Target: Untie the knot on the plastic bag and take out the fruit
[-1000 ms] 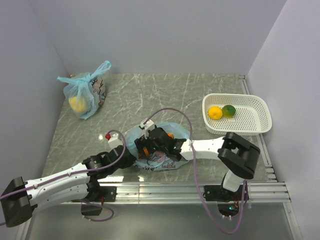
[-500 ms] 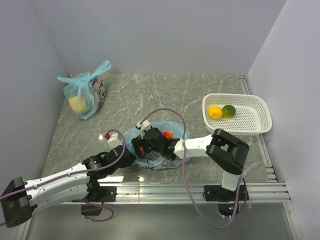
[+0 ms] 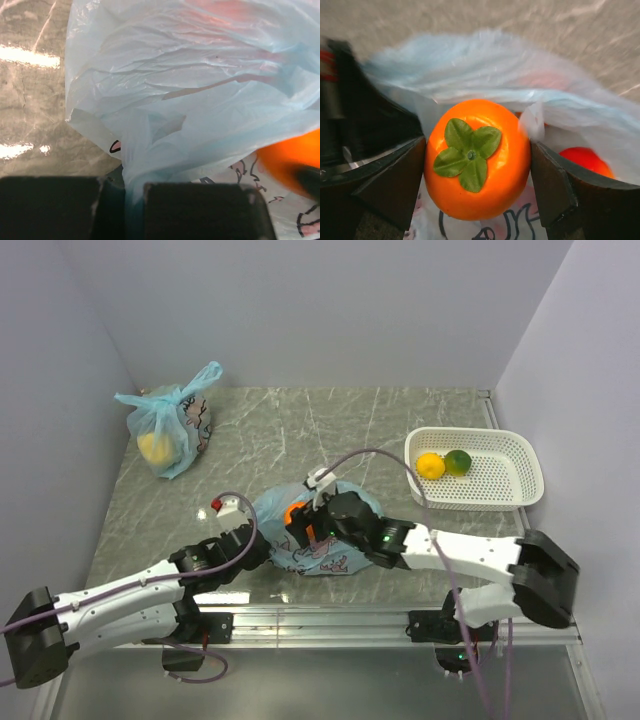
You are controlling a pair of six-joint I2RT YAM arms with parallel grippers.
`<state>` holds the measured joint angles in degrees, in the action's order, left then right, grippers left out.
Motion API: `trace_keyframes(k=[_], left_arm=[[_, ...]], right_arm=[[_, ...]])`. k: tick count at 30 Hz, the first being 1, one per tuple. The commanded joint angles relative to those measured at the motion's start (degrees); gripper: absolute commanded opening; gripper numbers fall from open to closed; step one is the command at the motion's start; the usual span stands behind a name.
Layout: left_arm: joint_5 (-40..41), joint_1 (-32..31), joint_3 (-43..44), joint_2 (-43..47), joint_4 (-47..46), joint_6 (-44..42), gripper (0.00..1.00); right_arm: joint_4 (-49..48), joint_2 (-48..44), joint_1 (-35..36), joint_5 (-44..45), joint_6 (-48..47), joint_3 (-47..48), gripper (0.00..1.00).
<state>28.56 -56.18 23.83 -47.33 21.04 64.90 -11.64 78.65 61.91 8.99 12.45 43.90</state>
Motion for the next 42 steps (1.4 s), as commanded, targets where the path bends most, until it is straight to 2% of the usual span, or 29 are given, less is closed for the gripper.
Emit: trace_keyframes(k=[1, 3, 7, 8, 10, 11, 16, 21, 23, 25, 27, 28, 29, 30, 31, 32, 36, 39, 42], left_arm=[[2.03, 0.02, 2.18, -1.44, -2.23, -2.15, 0.00], [1.94, 0.02, 2.36, -1.97, -2.75, -2.50, 0.00], [1.59, 0.02, 2.79, -2.76, -3.98, -3.73, 0.00], [1.50, 0.02, 2.88, -2.85, -4.07, -3.91, 0.01], [1.33, 0.02, 2.97, -2.85, -4.34, -4.26, 0.01], [0.89, 0.02, 2.88, -2.85, -4.51, -4.35, 0.01], [0.36, 0.11, 2.09, -2.68, -5.13, -4.35, 0.01], [-0.26, 0.02, 1.83, -1.98, -4.78, -4.44, 0.00], [-0.17, 0.02, 1.48, -1.45, -4.86, -4.44, 0.01], [-0.08, 0.02, 1.21, -1.10, -4.95, -4.43, 0.00], [-0.08, 0.02, 1.30, -1.27, -4.95, -4.61, 0.00], [-0.08, 0.02, 1.65, -1.53, -4.43, -4.79, 0.01], [0.01, 0.02, 1.74, -1.54, -4.43, -4.96, 0.01], [0.01, 0.02, 2.00, -1.71, -4.25, -5.05, 0.01], [0.10, 0.02, 2.09, -1.80, -3.99, -5.14, 0.00], [0.18, 0.02, 2.18, -1.71, -3.90, -5.14, 0.01], [0.36, 0.02, 2.18, -1.45, -4.07, -5.14, 0.01], [0.53, 0.02, 2.36, -1.71, -4.16, -5.31, 0.01], [1.32, 0.02, 3.75, -2.50, -3.38, -5.93, 0.00]], right_arm=[[3.11, -9.01, 0.23, 4.09, -2.16, 0.13, 0.00], [4.60, -11.84, -0.12, 7.35, -4.00, 0.75, 0.00], [7.50, -16.86, -6.26, 12.27, -6.47, 3.21, 0.00], [7.86, -17.21, -10.89, 13.06, -6.38, 3.99, 0.00], [7.95, -18.00, -15.74, 16.49, -5.16, 4.18, 0.00], [7.43, -18.44, -21.16, 17.28, -3.33, 3.65, 0.00], [6.01, -17.49, -35.17, 22.63, 6.07, 2.68, 0.00], [6.53, -11.52, -49.75, 21.94, 11.27, 2.15, 0.00], [6.98, -9.23, -52.84, 21.24, 13.12, 2.50, 0.01], [7.24, -6.07, -55.91, 20.37, 14.18, 2.77, 0.08], [8.81, -2.74, -57.51, 19.92, 15.06, 3.91, 0.26], [9.78, -1.67, -58.65, 20.18, 15.50, 4.43, 0.52], [10.75, -0.79, -59.09, 20.62, 16.72, 5.66, 0.66], [13.02, 0.61, -59.45, 22.19, 17.52, 6.19, 0.87], [14.09, 0.80, -59.62, 22.90, 18.31, 6.63, 0.94], [14.53, 0.89, -59.80, 23.61, 19.18, 6.72, 0.99], [14.98, -2.26, -59.71, 22.12, 18.84, 5.76, 1.00], [15.33, -6.21, -58.67, 17.65, 18.05, 5.32, 1.00], [11.74, -12.00, -53.50, 7.12, 15.86, 1.73, 1.00]])
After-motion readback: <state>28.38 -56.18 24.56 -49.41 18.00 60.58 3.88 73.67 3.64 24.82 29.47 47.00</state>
